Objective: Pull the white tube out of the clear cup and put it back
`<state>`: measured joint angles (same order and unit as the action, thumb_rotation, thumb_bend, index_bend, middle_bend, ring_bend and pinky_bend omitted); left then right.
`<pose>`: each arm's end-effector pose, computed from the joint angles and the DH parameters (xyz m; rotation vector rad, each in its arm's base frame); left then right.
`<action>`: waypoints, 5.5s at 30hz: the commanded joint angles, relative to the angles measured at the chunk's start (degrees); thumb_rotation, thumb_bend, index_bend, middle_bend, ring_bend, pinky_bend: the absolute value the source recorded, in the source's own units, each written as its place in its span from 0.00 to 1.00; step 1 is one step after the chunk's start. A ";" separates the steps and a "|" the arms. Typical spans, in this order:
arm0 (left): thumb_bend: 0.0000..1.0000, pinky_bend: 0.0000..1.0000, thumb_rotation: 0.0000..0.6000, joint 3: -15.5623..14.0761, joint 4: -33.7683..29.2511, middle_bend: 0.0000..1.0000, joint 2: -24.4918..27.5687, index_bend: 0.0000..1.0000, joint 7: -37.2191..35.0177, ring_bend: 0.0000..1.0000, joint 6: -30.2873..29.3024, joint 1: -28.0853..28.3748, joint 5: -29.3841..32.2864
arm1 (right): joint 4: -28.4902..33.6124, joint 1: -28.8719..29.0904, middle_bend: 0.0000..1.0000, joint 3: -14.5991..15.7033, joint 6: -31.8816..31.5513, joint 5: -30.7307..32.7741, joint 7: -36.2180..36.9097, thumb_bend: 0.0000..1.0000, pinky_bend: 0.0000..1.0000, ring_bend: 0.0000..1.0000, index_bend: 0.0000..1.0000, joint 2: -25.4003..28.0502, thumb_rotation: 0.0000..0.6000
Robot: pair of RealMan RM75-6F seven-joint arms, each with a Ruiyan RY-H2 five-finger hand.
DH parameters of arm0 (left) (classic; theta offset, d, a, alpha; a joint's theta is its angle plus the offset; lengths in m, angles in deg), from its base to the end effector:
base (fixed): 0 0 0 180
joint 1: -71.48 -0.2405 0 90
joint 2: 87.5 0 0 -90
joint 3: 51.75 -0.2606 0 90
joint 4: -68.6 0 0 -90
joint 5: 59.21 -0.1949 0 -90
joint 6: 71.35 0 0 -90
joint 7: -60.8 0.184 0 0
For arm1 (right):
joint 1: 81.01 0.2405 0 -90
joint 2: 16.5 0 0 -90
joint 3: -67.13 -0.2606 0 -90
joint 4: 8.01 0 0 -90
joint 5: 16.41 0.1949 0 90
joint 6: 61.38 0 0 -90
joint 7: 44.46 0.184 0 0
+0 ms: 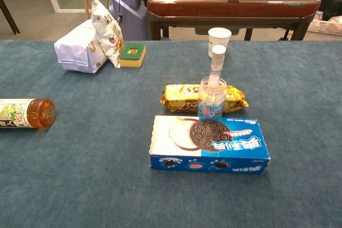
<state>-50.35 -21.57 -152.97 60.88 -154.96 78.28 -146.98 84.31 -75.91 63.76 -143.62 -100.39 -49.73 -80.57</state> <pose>-0.3059 0.2257 0.1595 -1.4626 -0.8939 -0.9031 -0.3165 -0.2230 0.1707 1.4111 -0.8751 0.8006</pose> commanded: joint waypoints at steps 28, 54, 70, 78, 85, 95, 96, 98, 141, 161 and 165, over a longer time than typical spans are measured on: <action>0.21 0.39 1.00 -0.18 -0.42 0.16 1.39 0.28 -2.80 0.20 0.51 0.05 0.43 | 4.43 12.51 0.25 -3.58 16.08 1.29 3.28 0.00 0.24 0.10 0.39 -1.78 1.00; 0.21 0.39 1.00 -0.44 -0.72 0.15 2.29 0.28 -4.56 0.20 0.69 -0.04 0.37 | 4.12 25.84 0.24 -8.56 25.14 7.05 2.42 0.00 0.23 0.09 0.46 -12.84 1.00; 0.21 0.39 1.00 -0.34 -0.81 0.15 3.10 0.28 -6.22 0.20 -0.04 -0.50 0.41 | 0.69 29.72 0.24 -8.30 25.15 7.91 0.46 0.11 0.23 0.09 0.48 -19.38 1.00; 0.21 0.39 1.00 -0.22 -0.80 0.15 3.35 0.28 -6.87 0.20 -0.16 -0.62 0.57 | -1.45 30.78 0.24 -8.20 24.44 7.54 0.63 0.17 0.23 0.09 0.49 -21.42 1.00; 0.21 0.39 1.00 -0.21 -0.86 0.15 3.51 0.28 -7.15 0.20 -0.22 -0.71 0.62 | -2.23 31.33 0.24 -7.81 23.84 6.93 0.75 0.20 0.23 0.09 0.50 -22.66 1.00; 0.21 0.39 1.00 -0.15 -0.91 0.15 3.65 0.28 -7.37 0.20 -0.42 -0.85 0.61 | -4.19 32.21 0.24 -7.24 23.43 6.16 0.78 0.28 0.23 0.09 0.52 -24.38 1.00; 0.21 0.39 1.00 -0.15 -0.91 0.15 3.66 0.28 -7.40 0.20 -0.42 -0.86 0.60 | -4.28 32.23 0.24 -7.20 23.36 6.13 0.82 0.29 0.23 0.09 0.52 -24.53 1.00; 0.21 0.39 1.00 -0.16 -0.89 0.15 3.67 0.28 -7.41 0.20 -0.42 -0.88 0.59 | -4.41 32.26 0.24 -7.15 23.27 6.17 1.01 0.29 0.23 0.09 0.52 -24.75 1.00; 0.21 0.39 1.00 -0.23 -1.18 0.15 3.68 0.28 -6.70 0.20 0.09 -0.85 0.71 | -5.02 30.16 0.35 -7.58 15.32 2.21 6.92 0.38 0.23 0.12 0.66 -23.83 1.00; 0.21 0.39 1.00 -0.45 -1.37 0.15 3.34 0.28 -5.58 0.20 0.84 -0.54 0.68 | -1.60 28.40 0.51 -8.43 11.20 -0.18 10.54 0.45 0.35 0.31 0.70 -19.55 1.00; 0.21 0.39 1.00 -0.47 -1.36 0.16 3.30 0.28 -5.46 0.20 0.94 -0.49 0.71 | -1.85 28.05 0.54 -8.42 10.42 -0.65 11.47 0.46 0.38 0.35 0.70 -19.24 1.00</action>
<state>-50.82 -22.93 -149.67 55.42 -154.02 77.78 -146.27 82.54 -47.77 55.34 -133.05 -100.91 -38.42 -99.89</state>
